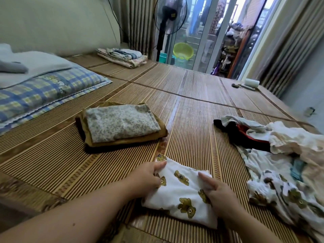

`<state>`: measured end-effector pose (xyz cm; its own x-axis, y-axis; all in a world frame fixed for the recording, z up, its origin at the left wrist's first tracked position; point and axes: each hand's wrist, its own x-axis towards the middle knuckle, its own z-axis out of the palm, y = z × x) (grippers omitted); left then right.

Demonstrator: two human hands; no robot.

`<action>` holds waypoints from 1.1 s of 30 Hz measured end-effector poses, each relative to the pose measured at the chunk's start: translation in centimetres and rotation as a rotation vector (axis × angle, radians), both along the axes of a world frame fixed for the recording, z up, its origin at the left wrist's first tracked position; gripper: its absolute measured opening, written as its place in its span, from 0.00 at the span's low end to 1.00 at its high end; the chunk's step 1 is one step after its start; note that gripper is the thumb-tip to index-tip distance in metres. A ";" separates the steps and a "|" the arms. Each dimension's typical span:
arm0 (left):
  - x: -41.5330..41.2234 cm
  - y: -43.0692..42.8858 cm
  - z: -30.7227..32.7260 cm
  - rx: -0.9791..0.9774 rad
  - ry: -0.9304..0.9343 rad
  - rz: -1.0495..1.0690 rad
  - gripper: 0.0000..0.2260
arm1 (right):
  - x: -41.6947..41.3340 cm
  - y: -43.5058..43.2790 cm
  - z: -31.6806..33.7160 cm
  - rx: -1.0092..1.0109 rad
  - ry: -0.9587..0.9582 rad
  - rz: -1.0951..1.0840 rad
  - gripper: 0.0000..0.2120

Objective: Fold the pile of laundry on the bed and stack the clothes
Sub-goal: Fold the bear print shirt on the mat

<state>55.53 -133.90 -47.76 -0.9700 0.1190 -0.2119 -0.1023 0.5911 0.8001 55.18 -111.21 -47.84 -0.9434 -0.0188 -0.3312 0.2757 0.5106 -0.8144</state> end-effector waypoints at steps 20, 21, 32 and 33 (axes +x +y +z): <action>-14.2 -19.3 2.2 -0.514 0.074 0.400 0.38 | -21.7 -23.4 3.1 0.448 0.400 0.446 0.26; -14.5 -19.1 1.7 -0.548 0.077 0.384 0.39 | -22.4 -23.7 2.1 0.567 0.384 0.497 0.31; -13.3 -16.2 0.7 -0.634 0.078 0.324 0.40 | -20.1 -21.8 2.5 0.750 0.396 0.548 0.37; -12.8 -15.0 1.3 -0.630 0.115 0.290 0.40 | -18.9 -20.7 3.0 0.750 0.434 0.535 0.37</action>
